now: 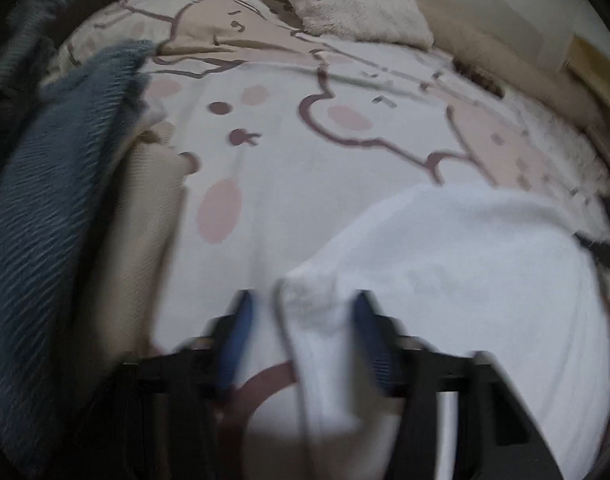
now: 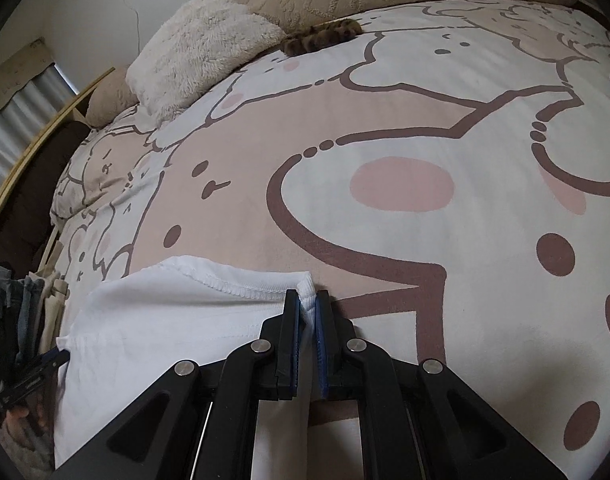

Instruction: Fold clothes

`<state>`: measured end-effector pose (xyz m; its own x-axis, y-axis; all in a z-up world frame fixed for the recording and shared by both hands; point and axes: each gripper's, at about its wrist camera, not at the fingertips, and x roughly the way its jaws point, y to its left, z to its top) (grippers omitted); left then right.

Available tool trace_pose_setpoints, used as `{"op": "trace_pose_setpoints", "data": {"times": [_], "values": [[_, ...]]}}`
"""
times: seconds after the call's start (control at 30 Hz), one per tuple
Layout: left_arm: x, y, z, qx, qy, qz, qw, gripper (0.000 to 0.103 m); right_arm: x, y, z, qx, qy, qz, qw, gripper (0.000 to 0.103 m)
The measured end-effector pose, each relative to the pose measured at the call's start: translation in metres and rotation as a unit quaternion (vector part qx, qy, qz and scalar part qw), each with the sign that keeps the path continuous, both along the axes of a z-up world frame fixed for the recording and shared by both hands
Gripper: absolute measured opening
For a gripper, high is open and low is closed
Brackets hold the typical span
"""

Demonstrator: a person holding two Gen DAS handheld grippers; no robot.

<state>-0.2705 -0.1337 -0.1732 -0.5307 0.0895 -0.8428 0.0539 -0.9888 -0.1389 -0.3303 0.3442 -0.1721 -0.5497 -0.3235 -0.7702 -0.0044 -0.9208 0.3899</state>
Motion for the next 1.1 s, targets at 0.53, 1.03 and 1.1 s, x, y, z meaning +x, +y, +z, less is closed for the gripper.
{"op": "trace_pose_setpoints", "data": {"times": [0.53, 1.03, 1.1], "values": [[-0.061, 0.047, 0.107, -0.09, 0.151, -0.057, 0.9828, 0.006, 0.027, -0.002, 0.125, 0.134, 0.135, 0.011, 0.982, 0.008], [-0.058, 0.029, 0.043, -0.099, 0.033, -0.044, 0.9936, 0.055, -0.031, 0.045, 0.009, 0.077, 0.007, -0.078, 0.994, 0.084], [-0.042, 0.021, 0.048, -0.088, 0.03, -0.038, 0.9949, 0.057, -0.02, 0.052, 0.022, 0.07, 0.01, -0.089, 0.994, 0.094]]}}
